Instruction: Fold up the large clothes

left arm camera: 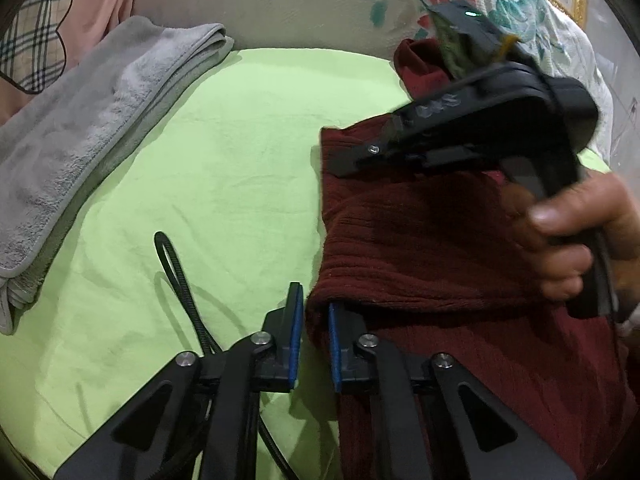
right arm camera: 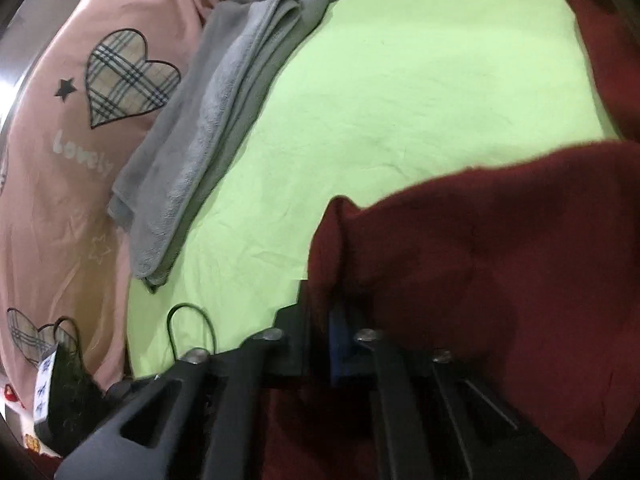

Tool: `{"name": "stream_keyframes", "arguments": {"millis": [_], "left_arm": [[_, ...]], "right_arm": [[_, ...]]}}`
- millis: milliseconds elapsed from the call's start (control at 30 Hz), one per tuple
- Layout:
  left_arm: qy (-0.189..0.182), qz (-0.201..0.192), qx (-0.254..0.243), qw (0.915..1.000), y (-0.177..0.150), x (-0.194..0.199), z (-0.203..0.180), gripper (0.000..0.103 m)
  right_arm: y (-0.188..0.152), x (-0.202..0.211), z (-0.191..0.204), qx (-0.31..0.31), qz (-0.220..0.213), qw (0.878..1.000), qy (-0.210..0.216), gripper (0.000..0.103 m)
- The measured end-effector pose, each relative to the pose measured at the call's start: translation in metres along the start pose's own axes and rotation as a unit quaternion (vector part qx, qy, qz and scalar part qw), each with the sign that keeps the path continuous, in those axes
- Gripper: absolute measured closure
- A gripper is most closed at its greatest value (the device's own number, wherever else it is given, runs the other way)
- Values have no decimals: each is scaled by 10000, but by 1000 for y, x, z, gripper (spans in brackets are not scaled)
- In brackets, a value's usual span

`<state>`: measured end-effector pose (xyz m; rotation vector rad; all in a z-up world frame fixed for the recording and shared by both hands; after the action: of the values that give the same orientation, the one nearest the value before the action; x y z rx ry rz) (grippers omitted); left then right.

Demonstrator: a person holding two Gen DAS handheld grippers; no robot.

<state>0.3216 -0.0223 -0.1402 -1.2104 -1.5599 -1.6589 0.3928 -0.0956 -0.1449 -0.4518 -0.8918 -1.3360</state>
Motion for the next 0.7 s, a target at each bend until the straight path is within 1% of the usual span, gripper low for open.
{"name": "stream_keyframes", "arguments": {"millis": [67,133,167,200,233,267,300,400,433,467,500,533,567,633,667,700], "left_arm": [[3,-7,25,10000,0,1,0,95],[-89,-48,88,9999,1,5,2,95],[-202,-105,133,9997,2,12,3,95],[-296,-149,177,9993,1,19,5,94],[-385,-191,220,9988,0,29,6,94],[-402,-287,262,9984,-2,41,9,94],[-385,-376,300,9981,-4,53,14,94],[-344,-582,465,9966,-16,91,26,94],[-285,-693,589,9955,-26,111,34,94],[-237,-742,653,9948,-31,121,36,95],[-140,-842,768,9934,-43,142,44,95],[19,-944,893,9915,-53,159,53,95],[154,-1055,1019,9891,-64,177,61,95],[306,-1232,1193,9847,-88,215,74,95],[410,-1284,1231,9832,-96,227,78,95],[612,-1356,1243,9810,-110,251,83,95]], "right_arm": [[13,9,-2,-147,-395,9991,46,96],[20,14,-7,-395,-632,9972,33,95],[20,15,-8,-489,-660,9966,61,91],[17,18,-8,-591,-674,9959,121,89],[11,26,-5,-639,-719,9951,223,89],[8,32,-2,-619,-799,9946,232,89],[-1,48,4,-539,-988,9934,198,89],[-29,83,12,-434,-1263,9908,194,88],[-41,92,15,-412,-1314,9903,201,88],[-55,101,19,-381,-1358,9897,230,88],[-63,102,23,-355,-1366,9897,256,88],[-81,106,29,-309,-1348,9899,301,88],[-93,106,33,-268,-1336,9901,329,88],[-117,100,45,-153,-1249,9911,428,88],[-128,94,52,-93,-1183,9916,507,88],[-139,87,60,-30,-1103,9921,602,88]]}}
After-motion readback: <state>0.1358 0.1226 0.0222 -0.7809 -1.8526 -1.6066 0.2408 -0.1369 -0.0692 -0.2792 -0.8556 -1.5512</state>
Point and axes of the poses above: each gripper's, at about its wrist camera, not at the fingertips, and x roughly against the way its jaws point, z to its left, y to its top, the point moved 9 cm from there along -x, roughly the way its jaws point, and after that the axes turned 10 degrees about z, right-handed, at the moved point
